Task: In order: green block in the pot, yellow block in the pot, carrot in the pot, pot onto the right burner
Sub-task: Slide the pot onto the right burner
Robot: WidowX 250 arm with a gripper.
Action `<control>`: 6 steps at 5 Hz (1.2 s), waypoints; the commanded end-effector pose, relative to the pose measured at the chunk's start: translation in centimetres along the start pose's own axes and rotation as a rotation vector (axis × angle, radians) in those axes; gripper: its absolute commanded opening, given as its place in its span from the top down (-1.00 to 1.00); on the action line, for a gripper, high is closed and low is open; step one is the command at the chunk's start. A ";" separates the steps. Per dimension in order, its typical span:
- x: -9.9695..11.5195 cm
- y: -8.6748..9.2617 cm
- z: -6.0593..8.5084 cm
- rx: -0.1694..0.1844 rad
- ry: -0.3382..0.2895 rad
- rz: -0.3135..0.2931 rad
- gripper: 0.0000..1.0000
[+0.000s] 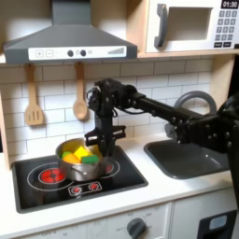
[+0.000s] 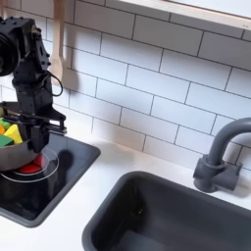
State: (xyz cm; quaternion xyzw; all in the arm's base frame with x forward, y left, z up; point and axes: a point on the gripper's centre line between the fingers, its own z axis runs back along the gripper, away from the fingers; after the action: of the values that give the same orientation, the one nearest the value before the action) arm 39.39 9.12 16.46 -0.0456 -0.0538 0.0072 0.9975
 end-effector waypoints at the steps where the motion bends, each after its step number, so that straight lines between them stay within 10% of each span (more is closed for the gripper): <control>1: 0.6 -1.0 0.1 -0.004 -0.009 -0.032 1.00; 6: 0.3 -2.3 0.5 -0.025 -0.020 -0.041 1.00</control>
State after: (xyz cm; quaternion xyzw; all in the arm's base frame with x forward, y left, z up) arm 40.21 6.48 16.39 -0.0565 -0.0594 -0.0217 0.9964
